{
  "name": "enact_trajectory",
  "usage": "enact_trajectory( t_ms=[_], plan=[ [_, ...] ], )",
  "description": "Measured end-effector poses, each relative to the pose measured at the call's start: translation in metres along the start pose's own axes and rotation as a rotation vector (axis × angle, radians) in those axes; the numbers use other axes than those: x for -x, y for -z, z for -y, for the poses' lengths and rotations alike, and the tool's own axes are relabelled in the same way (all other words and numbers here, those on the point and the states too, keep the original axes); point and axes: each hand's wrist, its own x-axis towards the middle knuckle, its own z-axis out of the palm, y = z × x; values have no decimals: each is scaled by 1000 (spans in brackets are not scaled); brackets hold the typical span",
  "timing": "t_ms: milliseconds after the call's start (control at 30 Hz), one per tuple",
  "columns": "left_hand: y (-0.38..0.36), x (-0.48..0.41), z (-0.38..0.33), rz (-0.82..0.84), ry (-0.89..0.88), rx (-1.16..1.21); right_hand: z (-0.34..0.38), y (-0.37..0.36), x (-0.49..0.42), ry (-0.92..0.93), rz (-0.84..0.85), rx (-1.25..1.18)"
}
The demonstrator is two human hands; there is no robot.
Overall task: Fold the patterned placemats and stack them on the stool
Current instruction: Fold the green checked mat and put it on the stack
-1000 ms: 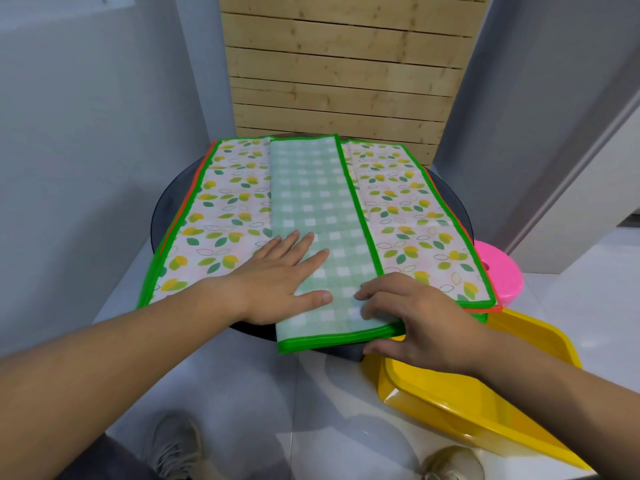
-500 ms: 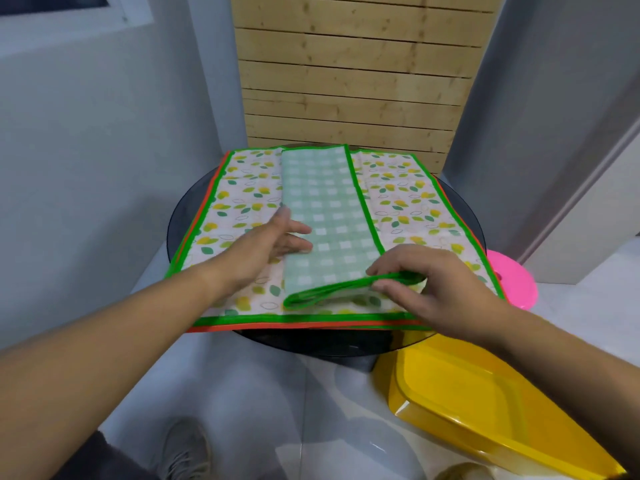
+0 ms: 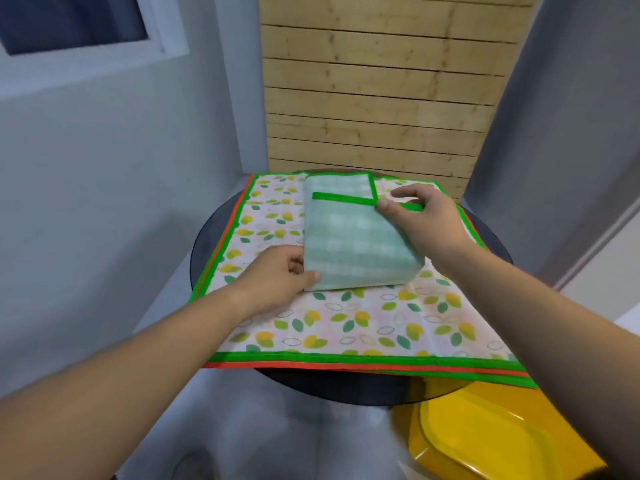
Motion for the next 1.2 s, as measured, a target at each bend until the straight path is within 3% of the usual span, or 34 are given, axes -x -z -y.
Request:
enact_trajectory(
  t_ms=[133, 200, 500, 667, 733, 900, 1033, 1200],
  plan=[
    [-2, -8, -6, -58, 70, -3, -19, -1, 5, -279, 33, -218],
    [-1, -12, -7, -72, 101, -12, -28, 2, 13, -357, 96, -216],
    [-3, -10, -23, 20, 183, -28, -31, 20, 48, -61, 305, 358],
    [-9, 0, -24, 22, 259, -34, -28, 23, 69, -101, 383, 510],
    [-15, 3, -21, -13, 227, -181, -29, 17, 76, -117, 381, 574],
    [-36, 12, -17, -84, -44, -783, -29, -1, 89, -98, 327, 851],
    [-53, 15, -7, 42, 31, -876, -30, -16, 101, -102, 288, 978],
    [-59, 16, 0, 126, 74, -965, -37, -18, 102, -84, 247, 972]
  ],
)
